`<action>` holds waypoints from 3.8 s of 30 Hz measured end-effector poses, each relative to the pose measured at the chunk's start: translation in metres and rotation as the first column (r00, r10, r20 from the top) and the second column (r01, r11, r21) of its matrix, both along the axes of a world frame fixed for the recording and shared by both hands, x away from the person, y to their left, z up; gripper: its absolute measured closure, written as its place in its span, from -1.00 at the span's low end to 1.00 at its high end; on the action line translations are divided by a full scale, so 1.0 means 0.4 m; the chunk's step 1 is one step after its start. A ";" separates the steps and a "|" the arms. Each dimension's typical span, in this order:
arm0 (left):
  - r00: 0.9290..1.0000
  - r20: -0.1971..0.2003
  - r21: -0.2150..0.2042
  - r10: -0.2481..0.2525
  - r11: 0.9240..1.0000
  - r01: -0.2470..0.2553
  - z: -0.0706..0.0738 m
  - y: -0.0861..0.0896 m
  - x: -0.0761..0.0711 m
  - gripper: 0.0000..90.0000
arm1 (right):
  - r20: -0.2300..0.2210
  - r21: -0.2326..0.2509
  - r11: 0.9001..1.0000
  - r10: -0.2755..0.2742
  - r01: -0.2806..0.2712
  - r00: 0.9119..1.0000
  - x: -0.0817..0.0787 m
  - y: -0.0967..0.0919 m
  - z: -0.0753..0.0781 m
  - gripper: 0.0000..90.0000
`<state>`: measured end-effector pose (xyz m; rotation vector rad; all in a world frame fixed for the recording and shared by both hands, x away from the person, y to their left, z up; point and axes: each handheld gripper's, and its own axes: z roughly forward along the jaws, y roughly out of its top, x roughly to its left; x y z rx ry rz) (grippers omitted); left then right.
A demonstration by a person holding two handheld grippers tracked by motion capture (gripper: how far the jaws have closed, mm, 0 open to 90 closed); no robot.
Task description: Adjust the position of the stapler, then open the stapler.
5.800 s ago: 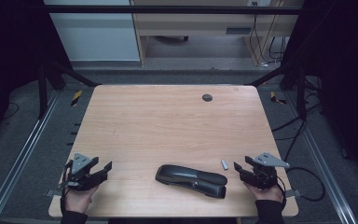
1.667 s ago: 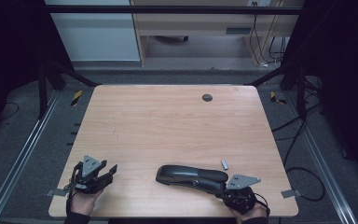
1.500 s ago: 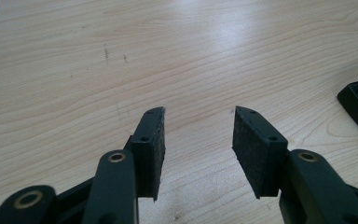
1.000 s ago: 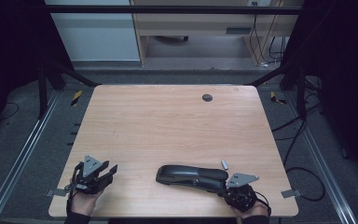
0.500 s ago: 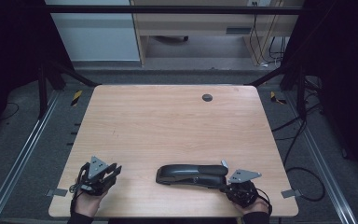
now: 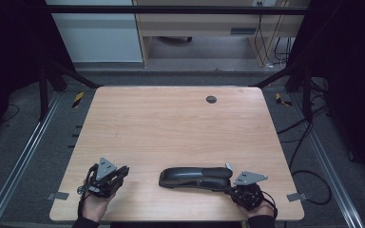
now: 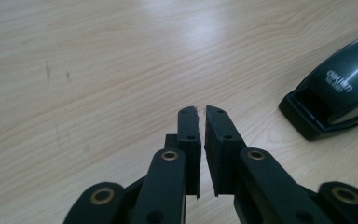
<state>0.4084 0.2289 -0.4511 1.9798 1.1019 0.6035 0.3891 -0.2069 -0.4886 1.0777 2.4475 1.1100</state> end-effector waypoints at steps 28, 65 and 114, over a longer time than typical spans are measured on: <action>0.982 -0.094 0.022 -0.165 0.986 0.168 -0.047 -0.260 0.127 0.99 | 0.056 0.063 0.992 -0.117 0.114 0.992 0.029 -0.057 0.019 1.00; 0.990 0.000 0.070 -0.142 0.987 0.141 0.012 -0.231 0.067 0.68 | 0.046 0.085 0.986 -0.148 0.144 0.988 0.034 -0.065 0.019 1.00; 0.950 0.087 0.185 -0.300 0.942 0.280 0.156 -0.315 -0.032 -0.32 | 0.069 0.126 0.928 -0.362 0.352 0.930 0.048 -0.125 0.025 0.09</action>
